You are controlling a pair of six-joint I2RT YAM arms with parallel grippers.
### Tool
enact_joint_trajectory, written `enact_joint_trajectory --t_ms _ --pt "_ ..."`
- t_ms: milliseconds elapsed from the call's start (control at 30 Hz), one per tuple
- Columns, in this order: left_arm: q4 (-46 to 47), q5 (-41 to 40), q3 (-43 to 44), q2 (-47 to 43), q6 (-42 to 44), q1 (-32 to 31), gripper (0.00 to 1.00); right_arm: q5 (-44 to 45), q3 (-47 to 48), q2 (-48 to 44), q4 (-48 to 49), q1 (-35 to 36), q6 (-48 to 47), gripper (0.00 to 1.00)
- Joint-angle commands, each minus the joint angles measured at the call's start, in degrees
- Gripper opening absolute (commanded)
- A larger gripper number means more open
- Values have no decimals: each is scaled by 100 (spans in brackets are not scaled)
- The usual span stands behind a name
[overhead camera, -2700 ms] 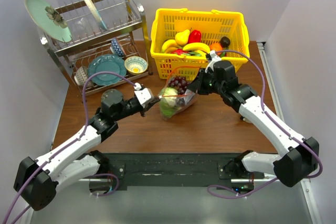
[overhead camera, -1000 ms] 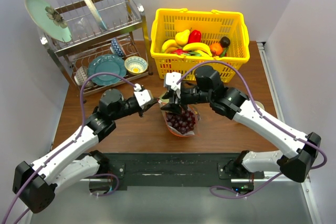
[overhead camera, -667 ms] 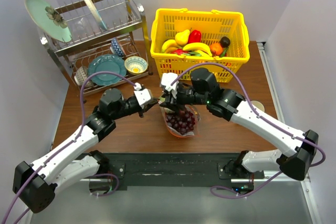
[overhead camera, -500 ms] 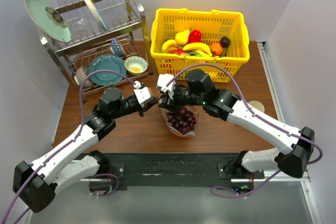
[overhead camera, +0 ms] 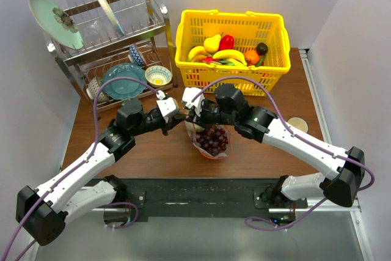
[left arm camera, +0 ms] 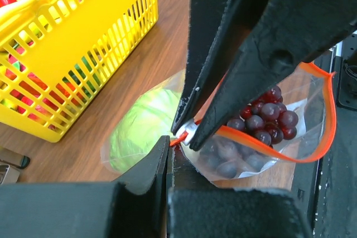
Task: Place the food in the zip-top bag and seal the zipper
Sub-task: Zip the zipper food storage bag at the center of the board.
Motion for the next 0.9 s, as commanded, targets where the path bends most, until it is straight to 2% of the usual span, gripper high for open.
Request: enact_joint_trajectory --t_ms 0,433,867 --pt "329 -166 431 -57 -207 -15 0 147 -123 -293 183 31 75 0" --pt "153 -676 712 5 -568 64 0 183 -527 -698 -115 31 145 0" --pt "-365 -1194 941 207 -1149 1083 0 218 -650 -1075 -740 31 400 0"
